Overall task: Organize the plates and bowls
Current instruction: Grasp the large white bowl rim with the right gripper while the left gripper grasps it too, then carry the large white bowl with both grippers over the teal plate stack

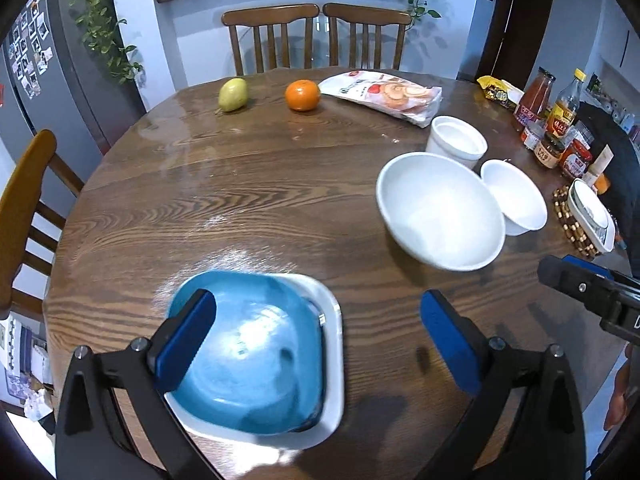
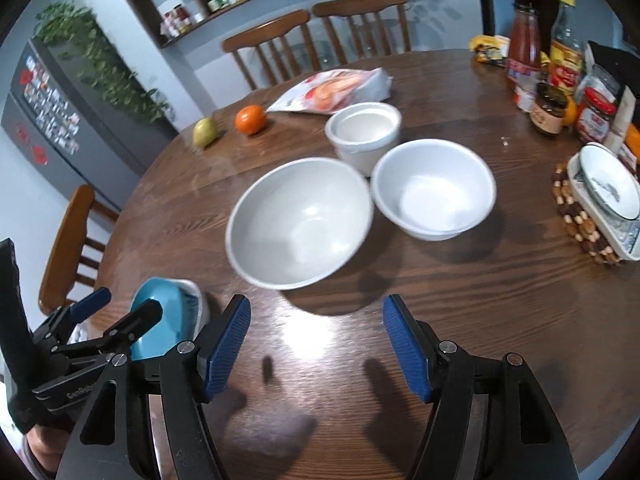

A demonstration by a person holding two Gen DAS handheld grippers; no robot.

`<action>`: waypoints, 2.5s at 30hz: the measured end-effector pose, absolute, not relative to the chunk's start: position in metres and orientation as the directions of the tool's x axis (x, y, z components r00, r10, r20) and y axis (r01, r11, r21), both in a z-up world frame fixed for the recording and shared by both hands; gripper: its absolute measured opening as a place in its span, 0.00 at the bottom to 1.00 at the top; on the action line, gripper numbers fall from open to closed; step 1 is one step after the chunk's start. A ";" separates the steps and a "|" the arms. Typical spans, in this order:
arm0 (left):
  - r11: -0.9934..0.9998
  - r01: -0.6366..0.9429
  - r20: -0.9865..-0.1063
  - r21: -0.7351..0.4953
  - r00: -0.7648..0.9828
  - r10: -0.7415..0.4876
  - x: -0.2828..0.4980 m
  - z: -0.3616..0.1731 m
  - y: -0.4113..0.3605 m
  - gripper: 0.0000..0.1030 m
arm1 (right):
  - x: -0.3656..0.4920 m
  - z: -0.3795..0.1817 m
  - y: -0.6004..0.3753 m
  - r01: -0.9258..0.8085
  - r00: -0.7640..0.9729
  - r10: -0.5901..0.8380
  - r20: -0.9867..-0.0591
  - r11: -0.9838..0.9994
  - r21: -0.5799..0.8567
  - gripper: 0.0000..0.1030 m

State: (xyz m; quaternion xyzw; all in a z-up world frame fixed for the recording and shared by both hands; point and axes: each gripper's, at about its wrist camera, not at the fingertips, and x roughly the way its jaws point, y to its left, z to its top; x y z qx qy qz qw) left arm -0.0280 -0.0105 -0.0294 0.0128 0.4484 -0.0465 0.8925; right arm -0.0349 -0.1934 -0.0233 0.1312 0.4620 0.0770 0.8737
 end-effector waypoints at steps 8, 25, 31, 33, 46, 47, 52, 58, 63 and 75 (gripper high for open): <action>0.993 0.113 -0.793 -0.023 0.603 -0.087 -0.003 -0.032 -0.043 0.99 | -0.022 -0.027 -0.214 0.006 0.583 0.235 -0.778 0.956 0.293 0.67; 0.981 0.193 -0.836 -0.016 0.536 -0.119 0.034 -0.059 -0.082 0.73 | 0.005 -0.052 -0.228 0.038 0.544 0.254 -0.800 0.945 0.325 0.67; 0.975 0.220 -0.853 -0.019 0.506 -0.131 0.043 -0.068 -0.088 0.53 | 0.014 -0.059 -0.227 0.036 0.532 0.266 -0.804 0.941 0.336 0.67; 0.975 0.221 -0.862 -0.017 0.492 -0.127 0.046 -0.072 -0.089 0.48 | 0.017 -0.062 -0.225 0.031 0.523 0.275 -0.807 0.940 0.340 0.67; 0.975 0.220 -0.880 -0.042 0.454 -0.141 0.060 -0.081 -0.083 0.17 | 0.030 -0.075 -0.218 -0.011 0.476 0.336 -0.812 0.926 0.377 0.35; 0.975 0.218 -0.881 -0.046 0.451 -0.142 0.060 -0.081 -0.082 0.15 | 0.030 -0.075 -0.218 -0.015 0.477 0.337 -0.812 0.926 0.376 0.30; 0.975 0.219 -0.883 -0.041 0.449 -0.138 0.061 -0.083 -0.081 0.13 | 0.032 -0.077 -0.215 -0.034 0.468 0.343 -0.815 0.928 0.371 0.21; 0.975 0.220 -0.881 -0.028 0.455 -0.128 0.060 -0.084 -0.082 0.13 | 0.030 -0.076 -0.213 -0.042 0.466 0.341 -0.817 0.930 0.364 0.21; 0.975 0.222 -0.871 -0.006 0.478 -0.114 0.055 -0.079 -0.082 0.14 | 0.026 -0.072 -0.212 -0.054 0.469 0.347 -0.813 0.929 0.365 0.21; 0.977 0.212 -0.836 0.032 0.541 -0.090 0.039 -0.059 -0.079 0.15 | 0.011 -0.053 -0.208 -0.090 0.502 0.359 -0.787 0.927 0.365 0.21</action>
